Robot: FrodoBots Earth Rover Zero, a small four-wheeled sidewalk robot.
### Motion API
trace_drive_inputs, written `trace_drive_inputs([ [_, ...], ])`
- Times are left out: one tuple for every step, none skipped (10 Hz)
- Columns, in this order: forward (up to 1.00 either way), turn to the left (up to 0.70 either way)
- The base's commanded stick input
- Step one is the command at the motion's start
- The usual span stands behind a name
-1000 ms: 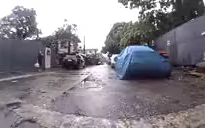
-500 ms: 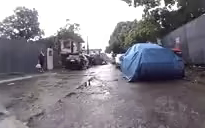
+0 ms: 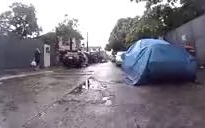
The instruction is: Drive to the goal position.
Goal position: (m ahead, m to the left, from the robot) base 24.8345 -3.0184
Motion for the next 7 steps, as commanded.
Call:
trace_drive_inputs([
  [1.0, 0.0],
  [1.0, 0.0],
  [1.0, 0.0],
  [1.0, 0.0],
  [1.0, -0.07],
  [1.0, -0.26],
  [1.0, 0.0],
])
